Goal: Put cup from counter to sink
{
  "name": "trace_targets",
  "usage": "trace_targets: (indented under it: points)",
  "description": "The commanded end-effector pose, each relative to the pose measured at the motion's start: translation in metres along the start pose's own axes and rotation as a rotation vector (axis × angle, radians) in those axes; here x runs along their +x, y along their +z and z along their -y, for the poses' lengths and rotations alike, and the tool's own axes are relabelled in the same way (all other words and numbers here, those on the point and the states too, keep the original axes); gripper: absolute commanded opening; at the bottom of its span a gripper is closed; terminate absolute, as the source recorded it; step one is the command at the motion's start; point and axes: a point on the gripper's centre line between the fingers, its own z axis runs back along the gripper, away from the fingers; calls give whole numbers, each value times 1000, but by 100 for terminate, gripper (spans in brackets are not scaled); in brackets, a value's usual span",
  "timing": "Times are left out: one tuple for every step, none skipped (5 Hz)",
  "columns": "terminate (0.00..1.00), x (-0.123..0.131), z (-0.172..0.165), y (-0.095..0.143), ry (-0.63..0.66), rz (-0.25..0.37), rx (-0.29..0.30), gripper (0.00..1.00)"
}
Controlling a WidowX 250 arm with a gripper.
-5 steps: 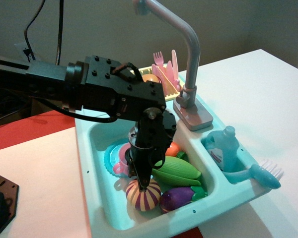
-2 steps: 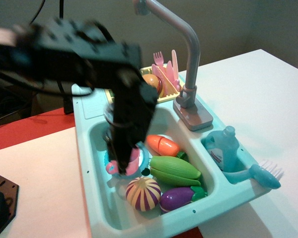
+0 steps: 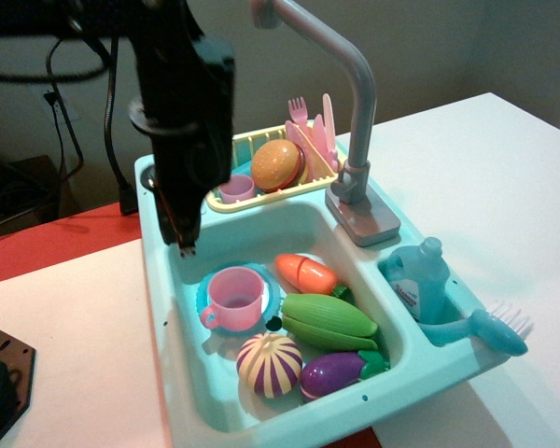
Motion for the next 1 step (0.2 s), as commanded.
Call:
trace_targets:
  points:
    - [100,-10,-46,-4,73,29,34,100]
